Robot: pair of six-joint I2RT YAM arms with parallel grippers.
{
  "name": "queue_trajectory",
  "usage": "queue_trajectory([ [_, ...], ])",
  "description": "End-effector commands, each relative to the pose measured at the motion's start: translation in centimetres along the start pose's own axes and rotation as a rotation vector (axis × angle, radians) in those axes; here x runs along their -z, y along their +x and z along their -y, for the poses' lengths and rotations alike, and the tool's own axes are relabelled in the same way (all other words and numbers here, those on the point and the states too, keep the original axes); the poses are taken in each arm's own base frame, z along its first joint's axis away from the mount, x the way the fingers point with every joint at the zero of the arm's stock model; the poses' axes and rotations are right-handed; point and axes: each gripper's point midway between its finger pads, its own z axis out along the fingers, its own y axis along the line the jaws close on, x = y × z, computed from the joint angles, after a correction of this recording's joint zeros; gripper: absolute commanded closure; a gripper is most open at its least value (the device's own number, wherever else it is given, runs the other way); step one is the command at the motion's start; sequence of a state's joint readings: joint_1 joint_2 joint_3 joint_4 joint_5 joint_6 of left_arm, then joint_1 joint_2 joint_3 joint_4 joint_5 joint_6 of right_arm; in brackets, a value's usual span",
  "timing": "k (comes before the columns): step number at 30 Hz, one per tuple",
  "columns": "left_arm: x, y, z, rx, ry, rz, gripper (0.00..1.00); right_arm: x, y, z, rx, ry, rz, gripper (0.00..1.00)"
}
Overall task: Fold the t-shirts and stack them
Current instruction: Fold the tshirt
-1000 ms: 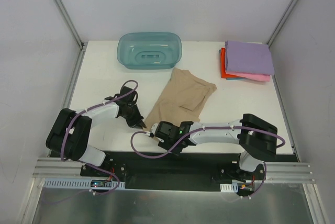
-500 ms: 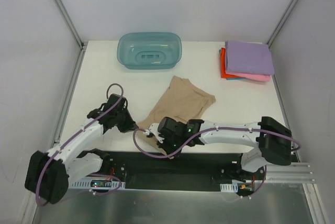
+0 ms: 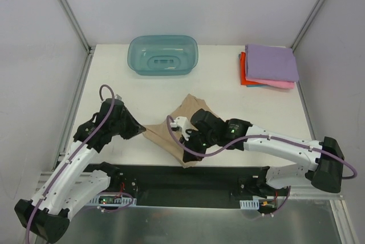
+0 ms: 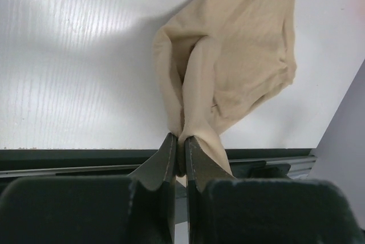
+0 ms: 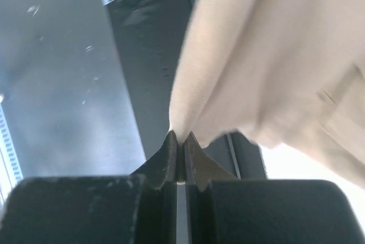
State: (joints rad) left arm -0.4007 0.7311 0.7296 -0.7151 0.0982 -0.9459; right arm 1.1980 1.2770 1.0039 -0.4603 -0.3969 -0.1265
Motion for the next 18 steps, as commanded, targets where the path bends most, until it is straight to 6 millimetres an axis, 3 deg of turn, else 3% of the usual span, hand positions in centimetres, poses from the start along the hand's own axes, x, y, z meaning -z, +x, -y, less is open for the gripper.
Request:
queue_trajectory([
  [1,0.2,-3.6,2.4,-0.035,-0.023,0.095,1.00,2.9,0.9,2.5,-0.093,0.079,-0.011,0.99],
  [5,-0.2,-5.7,5.9,-0.062,0.021,0.110,1.00,5.3,1.8,6.5,-0.161,0.217,0.006,1.00],
  [11,-2.3,-8.3,10.6,-0.103,0.077,0.108,1.00,8.5,1.9,10.5,-0.243,0.336,0.076,1.00],
  [12,-3.5,-8.4,10.9,-0.112,0.060,0.087,1.00,8.9,1.9,10.9,-0.253,0.343,0.085,0.99],
  [13,-3.3,-9.2,12.3,-0.119,0.085,0.097,1.00,9.1,2.1,11.4,-0.271,0.357,0.086,0.99],
  [17,-5.6,-10.1,15.2,-0.154,0.120,0.057,1.00,10.1,3.3,14.2,-0.386,0.424,0.088,0.99],
  [18,-7.2,-10.0,15.3,-0.158,0.102,0.029,1.00,10.2,3.6,14.7,-0.402,0.440,0.082,0.99],
])
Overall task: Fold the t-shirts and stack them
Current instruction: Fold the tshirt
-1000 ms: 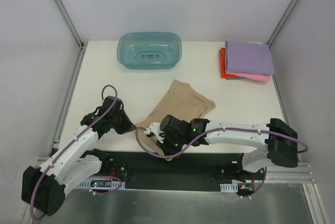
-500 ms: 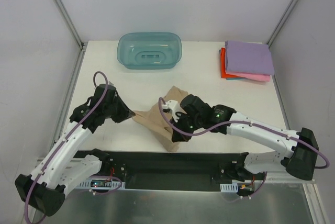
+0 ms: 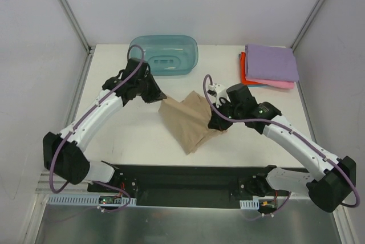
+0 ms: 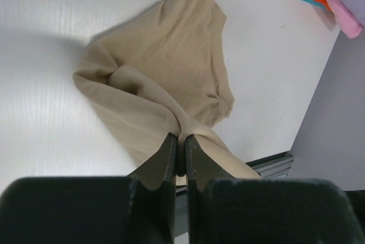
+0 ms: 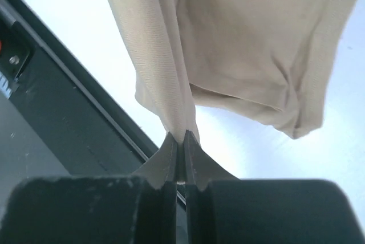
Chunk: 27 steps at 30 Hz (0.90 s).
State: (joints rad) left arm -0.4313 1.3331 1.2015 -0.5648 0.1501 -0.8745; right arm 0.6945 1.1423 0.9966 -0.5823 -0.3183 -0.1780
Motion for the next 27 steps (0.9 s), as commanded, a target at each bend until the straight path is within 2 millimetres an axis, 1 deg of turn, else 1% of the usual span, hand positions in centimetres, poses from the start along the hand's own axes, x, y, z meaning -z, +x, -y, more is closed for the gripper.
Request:
queue_trajectory([
  [1,-2.1,-4.2,3.8,-0.073,0.062,0.076,1.00,0.6,3.3,3.4,-0.100,0.099,-0.107,0.99],
  [2,-2.6,-4.5,4.2,-0.076,0.063,0.069,1.00,0.6,3.2,3.9,-0.115,0.114,-0.104,1.00],
  [3,-4.3,-4.5,3.9,-0.078,0.038,0.043,1.00,0.6,3.2,4.3,-0.128,0.125,-0.101,0.99],
  [4,-4.6,-5.1,5.2,-0.088,0.060,0.046,1.00,0.6,3.1,5.2,-0.153,0.145,-0.096,0.99],
  [5,-5.2,-5.3,5.5,-0.093,0.061,0.041,1.00,0.6,3.1,5.8,-0.168,0.160,-0.094,0.99],
  [6,-7.1,-5.1,5.1,-0.097,0.035,0.012,1.00,0.7,3.2,6.5,-0.185,0.183,-0.091,0.99],
  [7,-7.3,-5.9,6.5,-0.108,0.059,0.023,1.00,0.7,2.9,7.6,-0.214,0.210,-0.075,0.99],
  [8,-7.9,-5.9,6.8,-0.113,0.065,0.011,1.00,0.5,3.3,8.3,-0.237,0.223,-0.083,0.99],
  [9,-9.9,-5.7,6.4,-0.119,0.043,-0.017,1.00,0.3,3.4,8.6,-0.264,0.216,-0.082,0.99],
  [10,-10.1,-6.5,7.7,-0.129,0.066,-0.006,1.00,0.2,3.3,9.5,-0.295,0.223,-0.069,0.99],
  [11,-10.8,-6.4,8.2,-0.140,0.078,-0.022,1.00,-0.4,3.9,10.0,-0.324,0.223,-0.093,0.99],
  [12,-12.9,-6.0,7.7,-0.142,0.056,-0.049,1.00,-0.7,4.2,10.5,-0.340,0.230,-0.104,0.99],
  [13,-13.2,-6.6,8.8,-0.150,0.078,-0.041,1.00,-0.9,4.4,11.2,-0.358,0.241,-0.107,0.99],
  [14,-13.9,-6.4,9.1,-0.156,0.084,-0.056,1.00,-1.1,4.6,11.7,-0.373,0.249,-0.119,0.96],
  [15,-15.7,-5.8,8.5,-0.157,0.069,-0.087,0.96,-1.8,5.1,12.1,-0.397,0.246,-0.149,0.92],
  [16,-16.0,-6.2,9.1,-0.161,0.082,-0.083,0.92,-2.1,5.2,12.6,-0.417,0.250,-0.155,0.89],
  [17,-16.6,-6.1,9.0,-0.159,0.080,-0.093,0.87,-2.4,5.4,12.9,-0.430,0.252,-0.167,0.79],
  [18,-17.5,-5.5,8.7,-0.158,0.079,-0.119,0.61,-2.9,5.7,13.4,-0.451,0.261,-0.189,0.61],
  [19,-17.6,-5.5,9.0,-0.162,0.091,-0.126,0.49,-3.0,5.9,13.7,-0.464,0.269,-0.200,0.47],
  [20,-17.7,-5.4,9.0,-0.170,0.096,-0.134,0.38,-3.0,5.8,13.9,-0.468,0.278,-0.205,0.38],
  [21,-17.6,-5.0,9.3,-0.183,0.110,-0.148,0.30,-2.9,5.5,14.3,-0.471,0.295,-0.201,0.33],
  [22,-17.3,-5.0,9.5,-0.196,0.119,-0.148,0.17,-2.8,5.3,14.3,-0.472,0.297,-0.196,0.27],
  [23,-17.1,-4.8,9.8,-0.228,0.132,-0.149,0.11,-2.6,4.9,14.3,-0.467,0.297,-0.185,0.04],
  [24,-16.5,-4.5,10.4,-0.247,0.149,-0.149,0.02,-2.4,4.6,14.2,-0.462,0.300,-0.177,0.03],
  [25,-16.2,-4.0,10.3,-0.252,0.150,-0.162,0.01,-1.9,4.0,14.0,-0.454,0.303,-0.156,0.03],
  [26,-15.3,-3.9,10.6,-0.266,0.161,-0.154,0.01,-1.6,3.7,13.9,-0.453,0.302,-0.143,0.03],
  [27,-15.0,-3.6,10.5,-0.272,0.159,-0.155,0.01,-1.4,3.5,13.7,-0.452,0.300,-0.132,0.03],
])
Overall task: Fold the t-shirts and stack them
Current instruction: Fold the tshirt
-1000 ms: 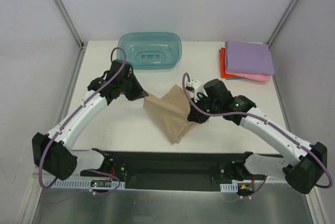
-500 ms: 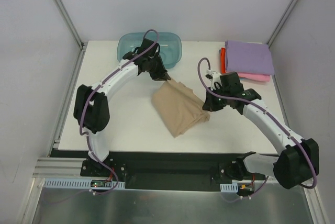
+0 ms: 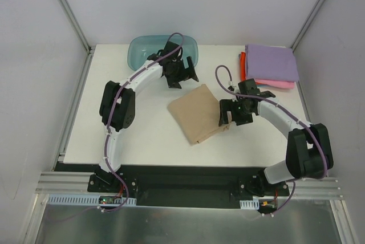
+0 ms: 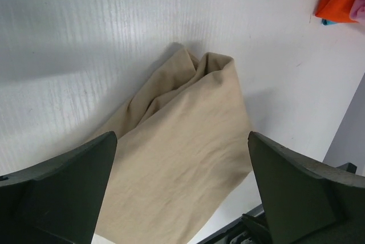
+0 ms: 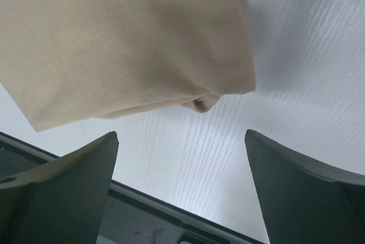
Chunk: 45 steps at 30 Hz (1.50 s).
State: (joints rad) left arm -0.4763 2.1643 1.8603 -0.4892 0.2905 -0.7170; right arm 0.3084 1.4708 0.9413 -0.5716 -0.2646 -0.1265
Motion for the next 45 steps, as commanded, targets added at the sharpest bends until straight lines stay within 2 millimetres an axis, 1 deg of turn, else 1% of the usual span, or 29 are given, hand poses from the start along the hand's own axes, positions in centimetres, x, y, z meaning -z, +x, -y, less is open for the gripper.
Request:
queue_trajectory([
  [1,3.8,0.8,3.3,-0.113,0.086,0.031,0.01,3.0,-2.2,-1.4,0.018,-0.011,0.108,0.03],
  [2,4.0,1.3,3.0,-0.114,0.077,0.028,0.01,3.7,-2.3,-1.8,0.029,-0.021,0.136,0.03],
  [3,5.2,1.4,3.4,-0.121,0.083,0.045,0.01,4.0,-2.3,-2.3,0.031,-0.037,0.151,0.03],
  [4,4.9,2.6,2.3,-0.113,0.058,0.022,0.01,4.2,-2.5,-3.1,0.047,-0.058,0.173,0.03],
  [6,5.6,3.4,2.0,-0.117,0.055,0.025,0.01,4.5,-2.3,-4.3,0.035,-0.102,0.199,0.03],
  [7,5.1,4.3,1.0,-0.108,0.033,0.004,0.01,4.5,-2.7,-5.0,0.038,-0.127,0.222,0.03],
  [10,3.9,5.6,-0.2,-0.099,0.033,-0.025,0.01,4.0,-3.1,-5.9,-0.014,-0.176,0.237,0.03],
  [11,2.8,5.9,-1.1,-0.077,0.014,-0.040,0.01,3.8,-3.3,-5.8,-0.028,-0.170,0.236,0.03],
  [15,0.4,8.6,-3.3,-0.025,-0.026,-0.126,0.01,2.7,-3.2,-5.1,-0.078,-0.133,0.211,0.03],
  [19,-0.4,10.3,-5.3,0.007,-0.077,-0.141,0.01,3.1,-3.1,-4.8,-0.089,-0.119,0.233,0.03],
  [20,-0.1,10.6,-5.4,0.020,-0.076,-0.139,0.01,3.3,-3.3,-4.5,-0.090,-0.099,0.251,0.03],
  [22,-0.3,12.5,-6.2,0.029,-0.085,-0.163,0.01,4.1,-3.3,-4.0,-0.095,-0.073,0.284,0.03],
  [23,0.2,13.0,-5.9,0.039,-0.072,-0.167,0.01,4.4,-3.6,-3.2,-0.112,-0.034,0.308,0.03],
  [24,0.3,14.8,-6.5,0.046,-0.084,-0.200,0.01,5.0,-3.8,-2.7,-0.129,-0.015,0.335,0.03],
  [25,0.6,16.5,-5.9,0.035,-0.074,-0.224,0.01,5.4,-3.9,-2.1,-0.151,0.004,0.356,0.03],
  [26,1.7,17.4,-4.8,0.031,-0.049,-0.217,0.01,6.5,-4.2,-1.6,-0.184,0.025,0.410,0.03],
  [27,2.1,19.4,-5.5,0.027,-0.068,-0.240,0.01,7.3,-4.6,-0.7,-0.220,0.045,0.447,0.03],
  [28,2.7,21.6,-4.5,-0.013,-0.060,-0.256,0.01,7.9,-4.7,-0.2,-0.252,0.063,0.477,0.03],
  [29,4.0,21.8,-3.6,-0.015,-0.043,-0.218,0.01,9.5,-4.9,0.8,-0.287,0.100,0.552,0.03],
  [30,4.6,22.9,-4.1,-0.015,-0.054,-0.223,0.01,10.3,-4.9,2.0,-0.361,0.138,0.593,0.03],
  [31,5.2,23.4,-3.8,-0.019,-0.047,-0.211,0.01,11.1,-4.7,2.5,-0.397,0.159,0.622,0.03],
  [32,6.3,23.2,-2.9,-0.034,-0.025,-0.168,0.01,12.5,-4.3,3.4,-0.449,0.208,0.666,0.03],
  [33,6.7,23.3,-3.2,-0.041,-0.028,-0.153,0.01,12.9,-3.9,3.8,-0.456,0.226,0.668,0.03],
  [37,8.7,22.1,-3.1,-0.053,-0.015,-0.066,0.01,14.0,-3.8,2.8,-0.355,0.185,0.672,0.03],
  [41,10.3,20.4,-4.0,-0.075,-0.051,0.013,0.01,13.1,-2.6,1.3,-0.305,0.107,0.606,0.03],
  [42,10.5,19.7,-5.3,-0.055,-0.088,0.029,0.01,12.6,-2.0,0.9,-0.298,0.082,0.573,0.02],
  [43,11.2,19.2,-5.7,-0.053,-0.087,0.046,0.01,11.9,-1.6,-0.2,-0.264,0.022,0.527,0.01],
  [44,11.4,19.1,-6.8,-0.042,-0.104,0.046,0.01,11.5,-1.3,-0.7,-0.251,-0.008,0.505,0.01],
  [45,11.8,18.0,-8.2,-0.001,-0.128,0.069,0.01,10.9,-1.0,-1.1,-0.241,-0.029,0.480,0.01],
])
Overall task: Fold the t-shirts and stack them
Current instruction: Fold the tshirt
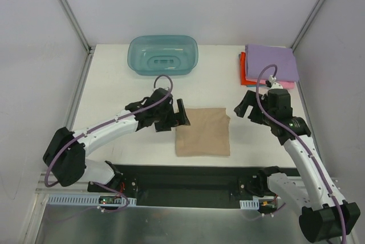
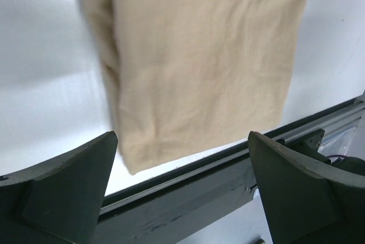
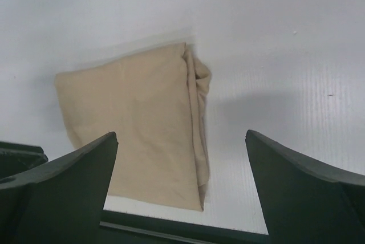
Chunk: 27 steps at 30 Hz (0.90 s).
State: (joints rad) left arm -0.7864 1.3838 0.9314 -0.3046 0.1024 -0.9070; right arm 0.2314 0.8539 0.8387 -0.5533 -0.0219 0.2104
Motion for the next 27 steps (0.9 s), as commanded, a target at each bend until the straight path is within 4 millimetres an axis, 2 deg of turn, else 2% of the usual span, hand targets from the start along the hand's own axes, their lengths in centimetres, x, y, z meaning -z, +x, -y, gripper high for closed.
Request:
queue_trajectory([
  [1,2.5,-2.4,-5.3,0.061,-0.112,0.098,0.01,-0.6,3.9,-1.4,0.047,-0.120,-0.166,0.03],
  [2,2.6,-2.3,-7.1,0.085,-0.141,0.103,0.01,-1.0,4.5,-1.1,0.069,-0.109,-0.178,0.03],
  [3,3.1,-3.1,-8.7,0.133,-0.166,0.130,0.01,-1.3,5.3,-1.0,0.087,-0.102,-0.200,0.03],
  [4,4.1,-3.6,-9.4,0.146,-0.162,0.169,0.01,-1.9,6.2,-0.5,0.094,-0.080,-0.239,0.03],
  [5,4.2,-3.2,-10.8,0.160,-0.183,0.172,0.01,-2.2,6.7,-0.5,0.093,-0.076,-0.257,0.03],
  [7,5.6,-4.0,-12.4,0.184,-0.202,0.228,0.01,-3.0,8.0,-0.7,0.099,-0.078,-0.299,0.03],
  [11,7.1,-4.1,-15.4,0.228,-0.269,0.285,0.01,-5.7,9.8,-1.3,0.130,-0.031,-0.375,0.03],
  [16,7.7,-3.8,-16.9,0.250,-0.291,0.289,0.01,-8.4,10.5,-0.9,0.098,0.082,-0.427,0.01],
  [21,7.3,-3.2,-17.6,0.268,-0.306,0.259,0.01,-10.6,11.4,-0.6,0.073,0.127,-0.455,0.13],
  [27,7.0,-3.5,-18.0,0.282,-0.327,0.241,0.01,-11.4,12.9,-1.1,0.086,0.123,-0.498,0.23],
])
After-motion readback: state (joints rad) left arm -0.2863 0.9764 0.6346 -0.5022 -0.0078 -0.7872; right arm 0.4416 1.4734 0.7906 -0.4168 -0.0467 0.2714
